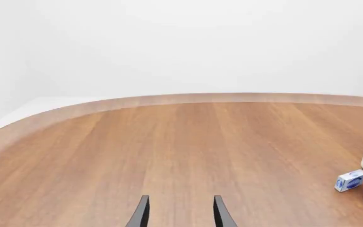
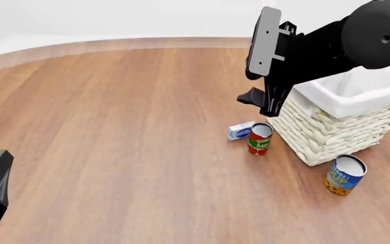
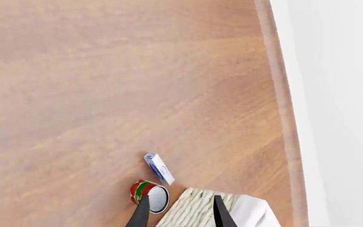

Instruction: Pick up the alphabet soup and the cream cheese box, and put them in the basket.

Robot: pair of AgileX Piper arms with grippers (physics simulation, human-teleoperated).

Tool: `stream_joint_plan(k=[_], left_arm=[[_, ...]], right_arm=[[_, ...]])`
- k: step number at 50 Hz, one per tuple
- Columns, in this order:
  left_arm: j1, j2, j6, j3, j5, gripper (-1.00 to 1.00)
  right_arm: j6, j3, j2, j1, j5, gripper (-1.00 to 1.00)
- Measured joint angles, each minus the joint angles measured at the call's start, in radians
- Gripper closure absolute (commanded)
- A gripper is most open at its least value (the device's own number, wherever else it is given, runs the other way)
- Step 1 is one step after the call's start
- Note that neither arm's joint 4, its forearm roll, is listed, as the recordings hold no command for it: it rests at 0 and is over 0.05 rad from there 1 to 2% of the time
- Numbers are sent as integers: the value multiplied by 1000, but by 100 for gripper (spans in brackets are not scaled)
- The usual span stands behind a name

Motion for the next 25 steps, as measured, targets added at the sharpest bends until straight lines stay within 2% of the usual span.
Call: stream_joint_plan(k=[25], left_arm=[[0,0,0,0,0,-100]], right_arm=[[-102,-65,80,-15,23,-100]])
